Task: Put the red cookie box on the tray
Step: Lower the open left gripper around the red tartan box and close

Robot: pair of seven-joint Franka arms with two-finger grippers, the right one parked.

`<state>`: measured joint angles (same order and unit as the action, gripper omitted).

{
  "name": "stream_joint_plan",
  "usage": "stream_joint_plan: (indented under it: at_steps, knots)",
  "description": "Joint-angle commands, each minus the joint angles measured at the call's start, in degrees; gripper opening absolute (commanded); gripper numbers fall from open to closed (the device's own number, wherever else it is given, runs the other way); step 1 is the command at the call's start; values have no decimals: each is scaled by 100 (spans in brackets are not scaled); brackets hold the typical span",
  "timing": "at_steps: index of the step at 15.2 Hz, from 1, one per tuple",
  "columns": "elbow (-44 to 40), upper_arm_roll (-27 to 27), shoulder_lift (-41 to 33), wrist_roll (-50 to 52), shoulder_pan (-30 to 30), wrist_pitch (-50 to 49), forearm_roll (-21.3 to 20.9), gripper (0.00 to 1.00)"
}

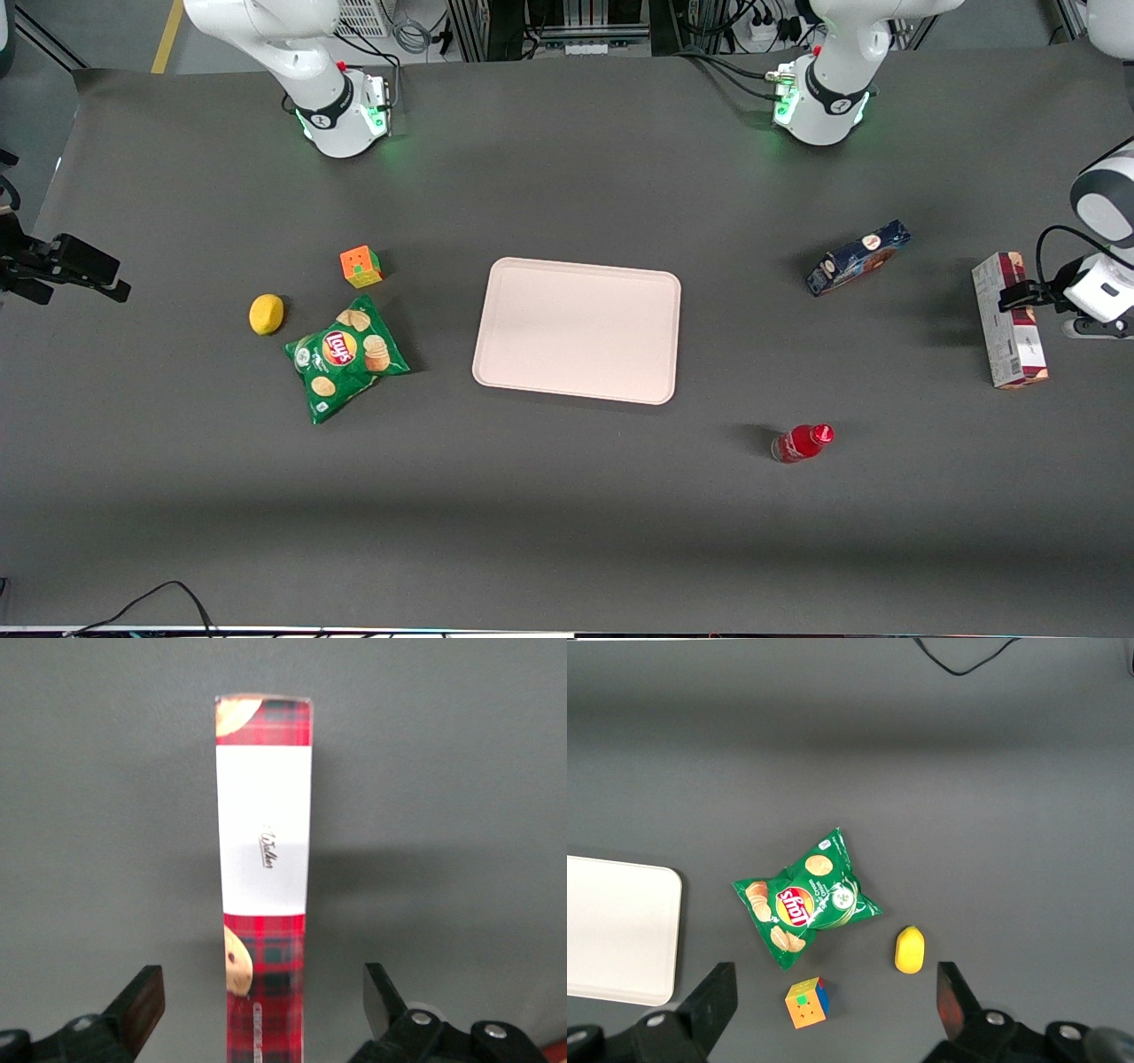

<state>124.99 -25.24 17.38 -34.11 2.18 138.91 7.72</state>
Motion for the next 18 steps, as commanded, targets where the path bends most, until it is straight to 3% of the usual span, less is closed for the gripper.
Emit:
stream_joint_plan:
  at_steps: [1, 5, 11, 15, 18]
  knots:
    - [-19, -7, 336, -289, 36, 373, 274, 100]
    - [-19, -7, 617, -281, 10, 681, 414, 89]
    - [-63, 37, 565, 44, -86, 559, 414, 29]
    - [-273, 46, 451, 80, -104, -72, 406, 12]
    - [-746, 54, 179, 1, -139, -1063, 292, 10]
